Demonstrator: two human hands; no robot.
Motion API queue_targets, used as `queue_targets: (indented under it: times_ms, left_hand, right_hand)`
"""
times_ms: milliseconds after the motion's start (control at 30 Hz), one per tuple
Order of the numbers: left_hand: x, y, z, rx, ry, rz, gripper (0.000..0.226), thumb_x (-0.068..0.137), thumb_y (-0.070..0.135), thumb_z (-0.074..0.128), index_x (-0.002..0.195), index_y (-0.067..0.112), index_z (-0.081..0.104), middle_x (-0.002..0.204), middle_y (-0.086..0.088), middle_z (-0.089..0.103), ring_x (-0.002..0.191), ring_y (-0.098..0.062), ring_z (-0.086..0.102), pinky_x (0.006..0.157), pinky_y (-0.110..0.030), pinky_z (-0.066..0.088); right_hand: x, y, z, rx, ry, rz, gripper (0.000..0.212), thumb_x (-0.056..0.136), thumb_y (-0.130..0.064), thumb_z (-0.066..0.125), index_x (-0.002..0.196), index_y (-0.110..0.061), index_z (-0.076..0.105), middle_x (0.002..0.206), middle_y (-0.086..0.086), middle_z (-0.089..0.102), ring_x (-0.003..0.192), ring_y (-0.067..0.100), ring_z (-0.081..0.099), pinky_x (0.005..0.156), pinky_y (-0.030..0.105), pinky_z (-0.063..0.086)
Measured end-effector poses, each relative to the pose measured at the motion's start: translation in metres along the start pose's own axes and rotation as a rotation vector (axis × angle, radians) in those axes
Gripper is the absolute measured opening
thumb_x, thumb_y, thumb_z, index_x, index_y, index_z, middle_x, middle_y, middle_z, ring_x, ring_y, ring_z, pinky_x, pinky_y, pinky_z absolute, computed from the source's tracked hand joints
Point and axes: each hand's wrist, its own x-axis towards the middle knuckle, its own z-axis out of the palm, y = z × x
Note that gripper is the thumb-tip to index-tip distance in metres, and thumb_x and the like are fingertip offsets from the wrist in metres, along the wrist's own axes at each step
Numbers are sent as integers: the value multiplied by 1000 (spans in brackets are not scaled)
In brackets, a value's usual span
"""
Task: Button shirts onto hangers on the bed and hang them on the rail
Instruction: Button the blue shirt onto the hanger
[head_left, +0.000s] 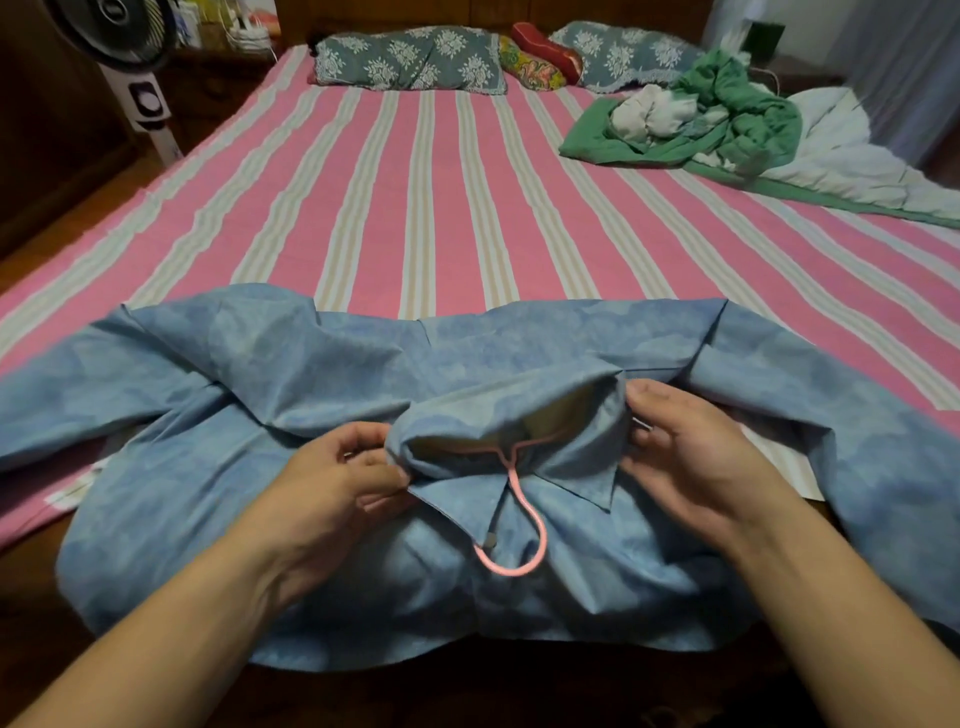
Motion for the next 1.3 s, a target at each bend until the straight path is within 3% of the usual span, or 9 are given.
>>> queue_targets:
  times_ms: [233,400,533,700,900,1033,1100,1167,1300]
  left_hand:
    - [-11,-11,16,222,106,113,43,83,-20,65,111,12,62,85,-20,76,72,-25,73,69,-34,62]
    - [-4,0,25,-87,73,186,39,71,-26,55,92,4,68,78,-11,73,69,-17,71,59,-20,56]
    - [7,23,22,-204,-34,238,24,63,-11,58,74,9,65,70,-9,63,66,-20,62,61,-24,50]
    - [10,25,19,-3,-81,222,31,77,-18,38,89,-2,62,72,-13,65,63,-18,62,53,-22,50]
    - [7,25,6,320,35,227,37,79,-9,44,53,15,56,58,-7,46,60,-17,40,60,-35,30]
    - [7,16,4,416,131,401,35,90,-2,49,64,19,60,63,1,57,64,-15,49,63,-30,39]
    - [0,16,2,702,250,776,11,93,14,59,84,18,64,79,9,66,76,-11,61,73,-25,48]
    - [-9,21,0,986,183,1124,16,91,27,64,98,13,68,97,2,64,93,-18,60,85,-30,46]
    - [0,11,-2,1443,16,1180,37,86,37,73,118,18,69,121,-2,60,117,-25,58,98,-40,44]
  right_hand:
    - [7,5,10,276,42,-31,33,106,-12,39,127,2,61,126,21,68,119,31,66,101,46,51]
    - [10,-3,8,214,52,-59,33,105,-9,42,128,5,61,122,20,69,116,31,66,101,46,53]
    - [12,-16,10,203,1,-116,23,92,-3,53,110,0,68,104,15,74,98,24,72,95,42,57]
    - [20,-8,4,4,74,-131,22,97,0,51,109,-6,68,99,9,75,89,18,71,78,29,61]
    - [17,-6,-3,-225,104,-128,40,79,21,40,64,-10,59,64,9,57,61,18,52,58,25,46]
    - [21,-1,-5,-459,234,-132,39,84,11,44,61,-16,61,70,11,59,68,24,52,63,30,46]
    - [22,0,-6,-674,431,-269,31,91,2,44,78,-20,60,86,6,64,78,20,59,66,23,50]
    - [12,-6,-2,-820,533,-581,20,96,-6,49,92,-23,59,103,3,62,90,8,58,76,15,46]
    - [-4,2,3,-1371,9,-1048,27,89,-21,72,114,-15,68,128,2,57,121,17,49,106,28,36]
